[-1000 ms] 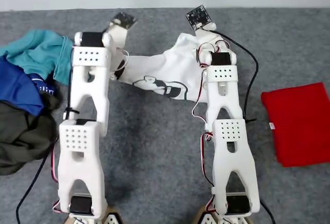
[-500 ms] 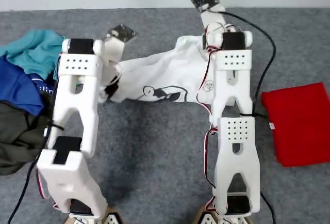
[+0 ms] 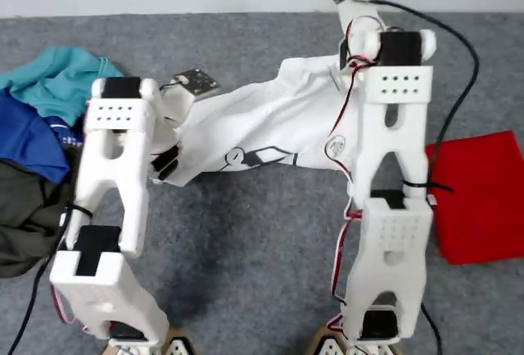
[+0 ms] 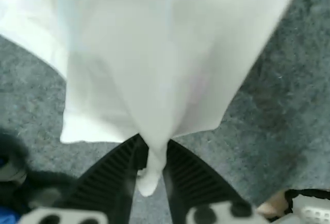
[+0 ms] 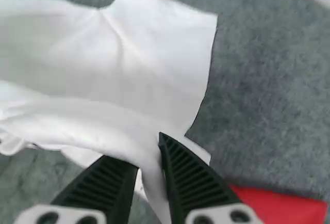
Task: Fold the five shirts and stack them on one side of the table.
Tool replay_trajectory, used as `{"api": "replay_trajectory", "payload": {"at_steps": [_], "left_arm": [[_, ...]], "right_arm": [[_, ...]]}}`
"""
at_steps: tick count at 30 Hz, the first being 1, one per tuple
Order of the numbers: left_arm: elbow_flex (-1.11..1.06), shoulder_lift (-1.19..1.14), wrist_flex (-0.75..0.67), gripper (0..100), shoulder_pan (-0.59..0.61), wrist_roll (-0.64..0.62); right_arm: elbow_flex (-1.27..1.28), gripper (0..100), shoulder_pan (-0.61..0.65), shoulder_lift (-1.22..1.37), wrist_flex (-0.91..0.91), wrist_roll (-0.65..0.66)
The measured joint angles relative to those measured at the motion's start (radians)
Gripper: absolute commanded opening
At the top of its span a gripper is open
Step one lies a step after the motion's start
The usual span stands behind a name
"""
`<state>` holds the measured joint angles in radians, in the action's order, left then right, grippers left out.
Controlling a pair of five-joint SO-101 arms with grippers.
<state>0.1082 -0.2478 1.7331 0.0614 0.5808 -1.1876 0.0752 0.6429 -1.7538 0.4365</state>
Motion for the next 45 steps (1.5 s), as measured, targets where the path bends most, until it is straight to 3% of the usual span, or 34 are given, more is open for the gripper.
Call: {"api": "replay_trajectory", "payload": {"at_steps": [12,22,26,32,38,45], "left_arm": [[-0.249,0.000,0.000,1,0.041,0.014],[-0.457,0.018,0.000,1,0.048,0.117],[-0.465,0.130,0.000,8,0.048,0.117],[-0.511,0.414,0.000,13,0.032,0.054],[-0.718,0.675,0.000,13,0.021,0.043],[-0.779,0.789,0.000,13,0.031,0.046]], "right_arm": [[0.913,0.9,0.060,-0.647,-0.002,0.098],[1.427,0.9,0.057,-1.031,0.009,0.137],[1.599,0.9,0.061,-1.131,0.077,0.137],[1.660,0.9,0.061,-1.221,0.098,0.138],[1.663,0.9,0.060,-1.235,0.103,0.138],[1.663,0.9,0.061,-1.235,0.103,0.138]]}}
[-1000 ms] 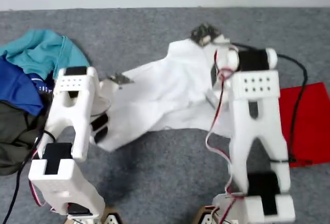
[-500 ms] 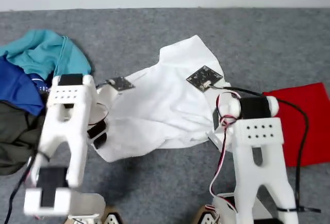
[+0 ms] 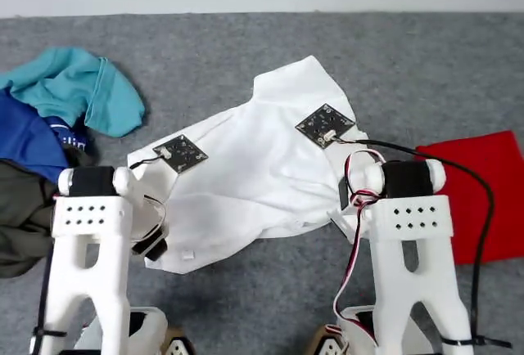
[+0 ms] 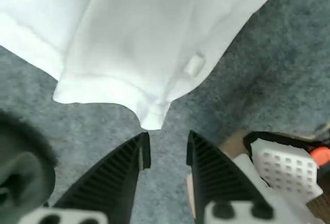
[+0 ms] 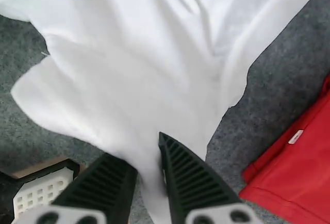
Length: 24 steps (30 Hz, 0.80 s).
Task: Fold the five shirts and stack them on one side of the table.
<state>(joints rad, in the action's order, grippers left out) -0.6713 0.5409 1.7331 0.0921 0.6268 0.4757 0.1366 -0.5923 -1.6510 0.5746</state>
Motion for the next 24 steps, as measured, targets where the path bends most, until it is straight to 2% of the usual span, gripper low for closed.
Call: {"api": "replay_trajectory", "payload": {"at_steps": [7,17,24], "left_arm": [[0.014,-0.212,-0.006,13,0.008,0.017],[0.213,-0.543,-0.012,12,0.008,0.020],[0.238,-0.729,-0.081,8,0.008,0.021]], "right_arm": [[0.000,0.9,0.000,0.000,0.000,0.000],[0.000,0.9,0.000,0.000,0.000,0.000],[0.000,0.9,0.000,0.000,0.000,0.000]]}}
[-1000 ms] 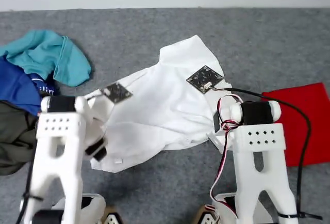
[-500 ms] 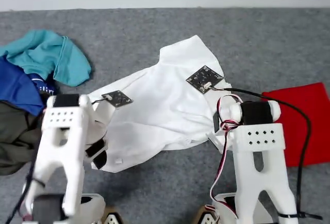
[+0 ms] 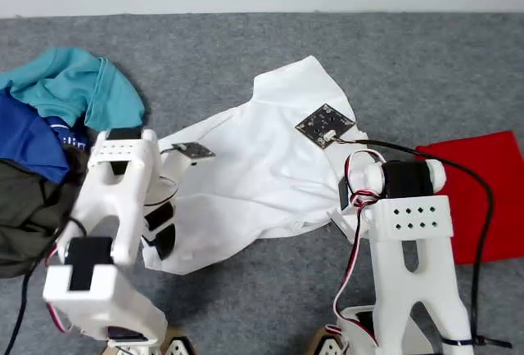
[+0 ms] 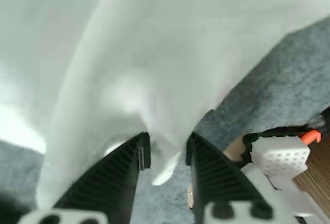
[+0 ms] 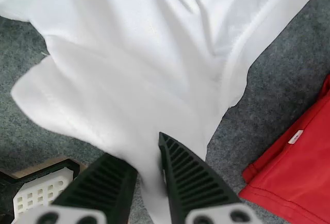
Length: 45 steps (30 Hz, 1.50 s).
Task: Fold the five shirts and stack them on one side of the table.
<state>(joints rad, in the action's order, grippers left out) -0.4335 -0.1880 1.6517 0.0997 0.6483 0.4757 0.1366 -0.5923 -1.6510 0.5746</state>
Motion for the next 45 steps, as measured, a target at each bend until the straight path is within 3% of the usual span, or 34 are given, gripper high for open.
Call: {"api": "replay_trajectory", "payload": {"at_steps": [5,9,16,25,30,38,45], "left_arm": [[0.000,-0.074,-0.002,8,0.000,0.000],[0.000,-0.095,-0.002,1,0.000,0.000],[0.043,-0.060,0.068,1,0.000,0.032],[-0.005,0.425,0.074,1,-0.002,0.032],[-0.092,0.710,0.081,1,-0.002,0.032],[-0.055,1.051,0.086,1,-0.002,0.032],[0.023,1.208,-0.101,1,0.009,-0.107]], "right_arm": [[0.000,0.9,0.000,0.000,0.000,0.000],[0.000,0.9,0.000,0.000,0.000,0.000],[0.000,0.9,0.000,0.000,0.000,0.000],[0.000,0.9,0.000,-0.018,0.003,0.000],[-0.026,0.9,0.000,-0.143,0.011,0.000],[-0.203,0.9,-0.003,-0.404,0.098,-0.044],[-0.381,0.9,-0.117,-0.483,0.219,-0.135]]}}
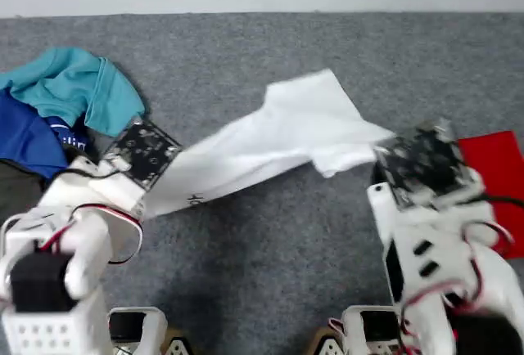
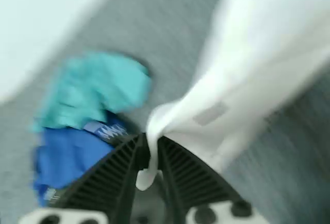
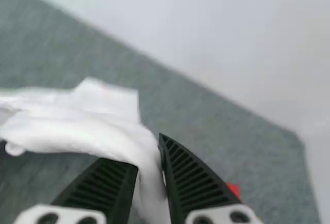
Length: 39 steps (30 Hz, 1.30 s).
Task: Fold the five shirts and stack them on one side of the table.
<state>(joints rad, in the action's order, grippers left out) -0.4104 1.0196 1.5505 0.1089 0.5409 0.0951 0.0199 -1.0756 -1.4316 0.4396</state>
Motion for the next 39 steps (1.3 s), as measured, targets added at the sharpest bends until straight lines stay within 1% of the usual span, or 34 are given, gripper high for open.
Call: {"api": "replay_trajectory", "payload": {"at_steps": [5,9,12,16,19,22,26,29,32,36,39], "left_arm": [[0.017,0.025,-0.233,1,0.084,-0.169],[0.051,0.040,-0.305,1,0.115,-0.249],[0.094,0.041,-0.316,1,0.117,-0.279],[0.092,0.041,-0.342,1,0.124,-0.288],[0.035,0.038,-0.414,1,0.124,-0.288],[-0.041,-0.014,-0.511,1,0.124,-0.288],[-0.100,-0.184,-0.692,1,0.124,-0.288],[-0.107,-0.339,-0.862,1,0.123,-0.288],[-0.106,-0.514,-1.045,1,0.094,-0.288],[0.002,-0.781,-1.229,1,0.060,-0.288],[0.178,-0.982,-1.277,1,0.054,-0.288]], "right_arm": [[-0.126,0.9,-0.051,-0.003,0.021,-0.002],[-0.180,0.9,-0.077,-0.005,0.021,-0.008],[-0.209,0.9,-0.081,-0.005,0.021,-0.008],[-0.195,0.9,-0.081,0.009,0.058,-0.008],[-0.150,0.9,-0.081,0.058,0.127,-0.008],[-0.117,0.9,-0.081,0.138,0.207,-0.008],[-0.094,0.9,-0.081,0.302,0.333,-0.008],[-0.092,0.9,-0.080,0.443,0.445,-0.008],[-0.092,0.9,-0.072,0.615,0.588,-0.008],[-0.127,0.9,-0.044,0.852,0.755,-0.008],[-0.258,0.9,-0.035,1.025,0.798,-0.008]]}}
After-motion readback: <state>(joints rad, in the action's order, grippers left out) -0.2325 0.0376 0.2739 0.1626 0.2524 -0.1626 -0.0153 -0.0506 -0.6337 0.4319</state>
